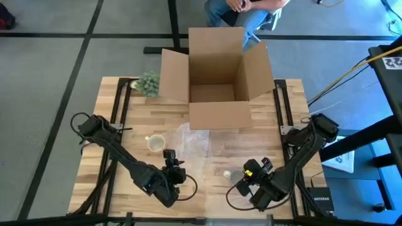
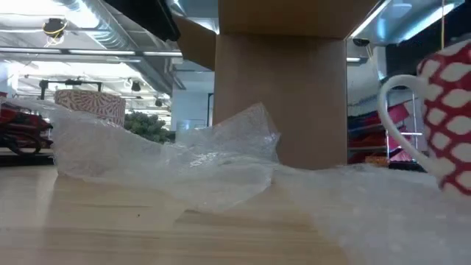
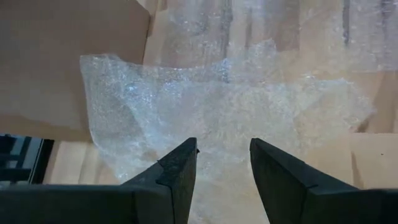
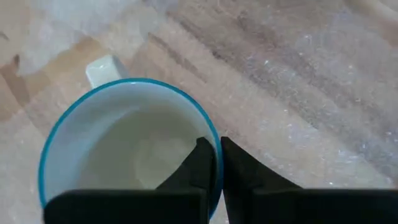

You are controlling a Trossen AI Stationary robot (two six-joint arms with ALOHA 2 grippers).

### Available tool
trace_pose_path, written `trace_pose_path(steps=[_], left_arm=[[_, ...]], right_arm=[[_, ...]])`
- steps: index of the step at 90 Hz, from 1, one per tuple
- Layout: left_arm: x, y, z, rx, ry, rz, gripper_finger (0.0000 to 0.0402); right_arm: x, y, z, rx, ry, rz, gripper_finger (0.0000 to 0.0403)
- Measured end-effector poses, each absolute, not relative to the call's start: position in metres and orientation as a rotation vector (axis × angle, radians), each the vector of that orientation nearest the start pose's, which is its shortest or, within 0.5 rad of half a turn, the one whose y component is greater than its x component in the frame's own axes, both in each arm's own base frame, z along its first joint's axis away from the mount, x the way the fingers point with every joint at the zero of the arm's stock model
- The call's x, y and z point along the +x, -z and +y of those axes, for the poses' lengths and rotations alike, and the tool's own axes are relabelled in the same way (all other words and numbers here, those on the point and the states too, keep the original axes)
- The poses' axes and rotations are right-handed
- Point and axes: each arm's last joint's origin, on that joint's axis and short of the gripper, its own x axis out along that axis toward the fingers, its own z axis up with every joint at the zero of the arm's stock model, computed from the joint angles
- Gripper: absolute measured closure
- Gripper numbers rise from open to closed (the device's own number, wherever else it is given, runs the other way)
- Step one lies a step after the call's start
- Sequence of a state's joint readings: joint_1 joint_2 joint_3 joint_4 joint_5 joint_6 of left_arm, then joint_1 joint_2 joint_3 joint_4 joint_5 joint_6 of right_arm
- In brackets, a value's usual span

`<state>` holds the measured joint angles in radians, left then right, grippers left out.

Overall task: Wrap mug
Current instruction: Put the red mug on top of the right bubble wrap on the table

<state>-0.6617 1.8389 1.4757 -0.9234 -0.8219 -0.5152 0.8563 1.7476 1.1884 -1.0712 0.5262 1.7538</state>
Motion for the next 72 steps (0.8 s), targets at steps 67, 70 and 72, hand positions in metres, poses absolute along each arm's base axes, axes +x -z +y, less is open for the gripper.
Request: trace_pose_path(steps=[67, 70, 72], left_arm=[[0.3029, -0.2432, -0.2044, 0.389, -0.374, 0.861, 0.0267], [0.3029, -0.2432, -0.2044, 0.389, -0.374, 0.861, 0.0267], [0.303, -0.2432, -0.2044, 0.389, -0.374, 0.861, 0.0267]], right_arm=[[0.2046, -0.1934, 0.2105, 0.413, 0.785, 0.977, 0.0295], [0.2047, -0.1934, 0.2106, 0.414, 0.784, 0.977, 0.0285], [0.2048, -0.1933, 0.2109, 0.416, 0.782, 0.977, 0.0277]])
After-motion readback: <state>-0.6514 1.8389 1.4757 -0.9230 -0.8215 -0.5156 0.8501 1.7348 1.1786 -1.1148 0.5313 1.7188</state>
